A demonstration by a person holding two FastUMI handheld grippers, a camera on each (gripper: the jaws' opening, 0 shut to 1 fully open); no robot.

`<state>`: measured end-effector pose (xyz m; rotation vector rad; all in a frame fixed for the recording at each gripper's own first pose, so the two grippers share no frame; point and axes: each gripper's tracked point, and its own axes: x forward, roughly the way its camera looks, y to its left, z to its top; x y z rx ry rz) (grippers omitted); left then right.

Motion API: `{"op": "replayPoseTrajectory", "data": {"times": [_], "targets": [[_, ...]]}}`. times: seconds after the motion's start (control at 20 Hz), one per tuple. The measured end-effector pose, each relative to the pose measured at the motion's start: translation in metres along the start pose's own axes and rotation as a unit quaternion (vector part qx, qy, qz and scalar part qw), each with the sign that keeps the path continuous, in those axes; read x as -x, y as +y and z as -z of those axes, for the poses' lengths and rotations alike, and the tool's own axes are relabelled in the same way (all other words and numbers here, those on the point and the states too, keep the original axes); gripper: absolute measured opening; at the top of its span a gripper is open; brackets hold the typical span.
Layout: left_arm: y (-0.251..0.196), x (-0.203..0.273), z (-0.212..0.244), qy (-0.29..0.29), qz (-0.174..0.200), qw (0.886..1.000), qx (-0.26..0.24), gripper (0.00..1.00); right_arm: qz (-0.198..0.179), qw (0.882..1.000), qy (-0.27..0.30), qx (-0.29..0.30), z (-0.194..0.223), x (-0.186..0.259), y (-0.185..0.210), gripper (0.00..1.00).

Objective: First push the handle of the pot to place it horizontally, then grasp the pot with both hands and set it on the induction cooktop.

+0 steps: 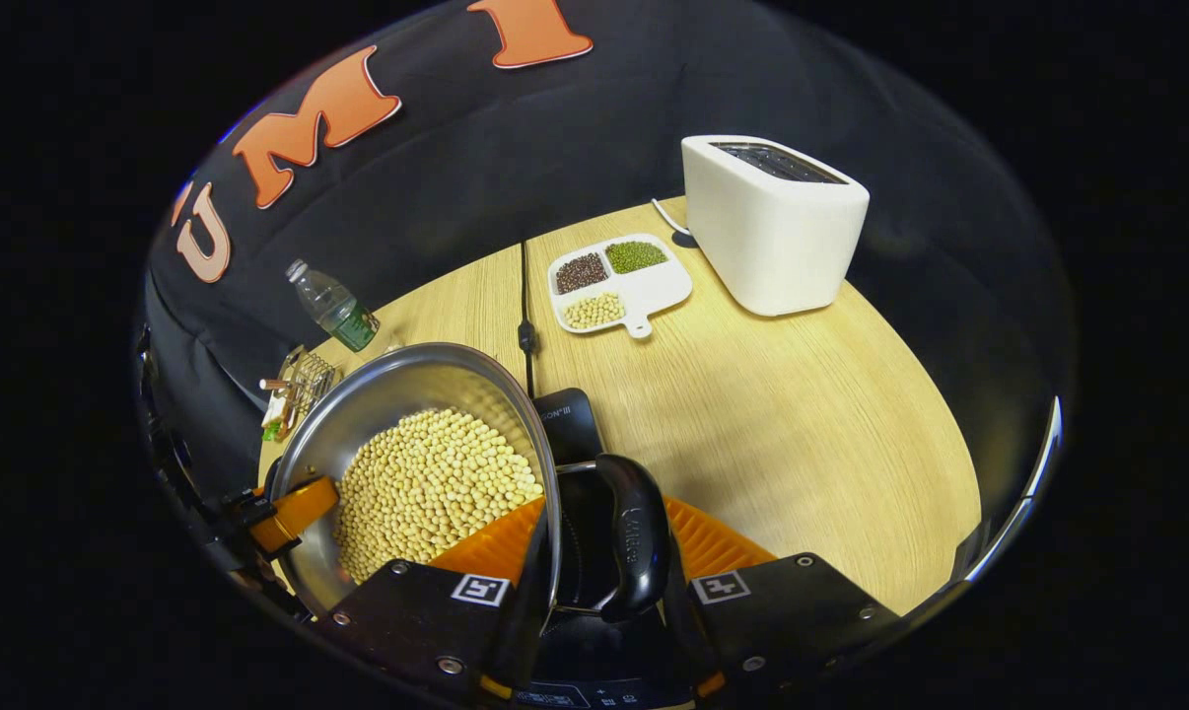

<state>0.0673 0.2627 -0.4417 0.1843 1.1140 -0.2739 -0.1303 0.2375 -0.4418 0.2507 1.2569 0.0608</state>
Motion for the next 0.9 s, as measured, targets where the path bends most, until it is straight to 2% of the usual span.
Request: {"op": "replayPoseTrajectory", "data": {"times": [0.25, 0.35, 0.4, 0.45, 0.5, 0.55, 0.6, 0.75, 0.9], "targets": [[0.001, 0.005, 0.006, -0.001, 0.003, 1.0, 0.005, 0.61, 0.003, 1.0, 0.0, 0.003, 0.006, 0.0, -0.002, 0.53], [0.005, 0.012, 0.01, 0.016, 0.007, 1.0, 0.024, 0.66, 0.001, 1.0, 0.014, -0.013, 0.012, -0.001, -0.006, 0.57], [0.006, 0.014, 0.014, 0.029, 0.009, 0.999, 0.026, 0.66, -0.004, 1.0, 0.004, -0.025, 0.006, -0.002, -0.006, 0.59], [0.006, 0.018, 0.012, 0.029, 0.008, 0.999, 0.017, 0.66, -0.004, 1.0, 0.012, -0.023, 0.009, -0.002, -0.008, 0.6], [0.007, 0.021, 0.006, 0.022, 0.007, 1.0, 0.006, 0.67, 0.0, 1.0, 0.006, -0.019, 0.003, -0.001, -0.012, 0.56], [0.005, 0.027, 0.004, 0.017, 0.007, 1.0, -0.003, 0.69, 0.004, 1.0, 0.001, -0.011, 0.002, 0.003, -0.014, 0.58], [0.005, 0.032, 0.001, 0.017, 0.007, 1.0, -0.007, 0.66, 0.008, 1.0, -0.013, -0.003, -0.004, 0.006, -0.015, 0.65], [0.007, 0.05, -0.004, 0.004, 0.016, 1.0, 0.0, 0.66, 0.019, 0.998, -0.06, 0.008, -0.015, 0.024, -0.022, 0.72], [0.019, 0.073, -0.021, -0.023, 0.012, 1.0, 0.004, 0.68, 0.033, 0.993, -0.108, 0.017, -0.032, 0.047, -0.031, 0.83]]}}
